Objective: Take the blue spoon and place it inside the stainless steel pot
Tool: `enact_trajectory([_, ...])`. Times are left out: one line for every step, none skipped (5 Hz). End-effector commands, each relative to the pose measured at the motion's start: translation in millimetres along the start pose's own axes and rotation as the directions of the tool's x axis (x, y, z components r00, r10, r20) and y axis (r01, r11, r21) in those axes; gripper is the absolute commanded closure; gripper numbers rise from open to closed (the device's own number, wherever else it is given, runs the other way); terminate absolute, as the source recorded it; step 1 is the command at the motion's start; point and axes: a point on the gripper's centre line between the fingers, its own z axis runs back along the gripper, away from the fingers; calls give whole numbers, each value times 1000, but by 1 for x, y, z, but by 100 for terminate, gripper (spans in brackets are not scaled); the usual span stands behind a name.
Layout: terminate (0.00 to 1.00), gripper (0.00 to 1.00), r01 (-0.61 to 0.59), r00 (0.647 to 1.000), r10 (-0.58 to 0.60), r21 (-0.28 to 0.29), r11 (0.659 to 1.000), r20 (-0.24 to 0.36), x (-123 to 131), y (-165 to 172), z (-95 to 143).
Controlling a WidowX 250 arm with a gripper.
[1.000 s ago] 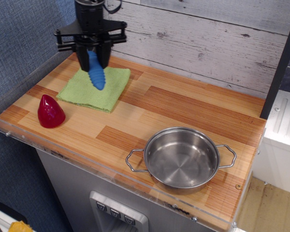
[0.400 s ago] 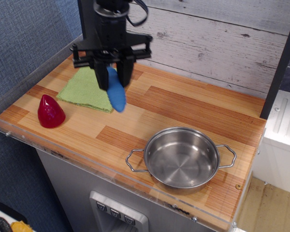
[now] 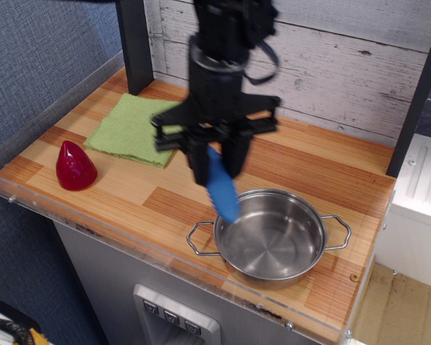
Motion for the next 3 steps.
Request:
enact_trajectory([0, 100, -25, 996, 19, -68, 997, -90, -58, -21, 5])
enact_trajectory([0, 100, -23, 990, 15, -58, 998, -140, -73, -31, -4])
enact_trajectory([0, 100, -10, 988, 0, -63, 998, -156, -82, -37, -10])
